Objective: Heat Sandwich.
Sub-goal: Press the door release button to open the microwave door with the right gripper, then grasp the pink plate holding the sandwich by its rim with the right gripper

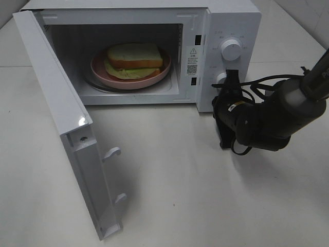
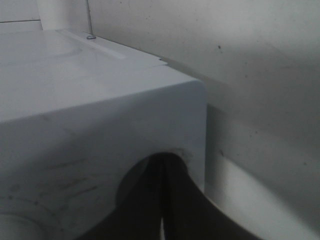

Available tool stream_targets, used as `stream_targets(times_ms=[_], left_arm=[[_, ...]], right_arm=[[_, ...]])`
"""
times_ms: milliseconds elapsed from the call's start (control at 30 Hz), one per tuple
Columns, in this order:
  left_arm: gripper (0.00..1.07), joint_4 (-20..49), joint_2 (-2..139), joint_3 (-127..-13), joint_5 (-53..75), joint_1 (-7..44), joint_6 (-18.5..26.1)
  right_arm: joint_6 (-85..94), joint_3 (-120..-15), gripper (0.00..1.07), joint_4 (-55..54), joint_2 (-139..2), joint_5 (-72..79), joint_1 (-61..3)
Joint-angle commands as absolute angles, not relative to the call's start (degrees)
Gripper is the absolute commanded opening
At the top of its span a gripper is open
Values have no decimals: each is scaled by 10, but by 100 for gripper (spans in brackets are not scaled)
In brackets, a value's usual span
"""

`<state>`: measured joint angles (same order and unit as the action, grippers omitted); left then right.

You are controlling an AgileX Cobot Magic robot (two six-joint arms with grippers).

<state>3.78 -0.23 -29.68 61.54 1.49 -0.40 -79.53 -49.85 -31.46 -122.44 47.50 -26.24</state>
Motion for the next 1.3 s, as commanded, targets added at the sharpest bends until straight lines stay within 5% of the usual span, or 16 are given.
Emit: stream_targets(times_ms=[33, 900, 1300], left_arm=[[98, 39, -11, -296, 614, 13, -6], [98, 39, -11, -296, 614, 13, -6], [98, 39, -11, -296, 614, 13, -6]], right_arm=[[-787, -517, 0, -289, -1203, 546, -246], [-693, -374, 0, -254, -1058, 325, -248], [-431, -362, 4, -254, -944, 115, -247]])
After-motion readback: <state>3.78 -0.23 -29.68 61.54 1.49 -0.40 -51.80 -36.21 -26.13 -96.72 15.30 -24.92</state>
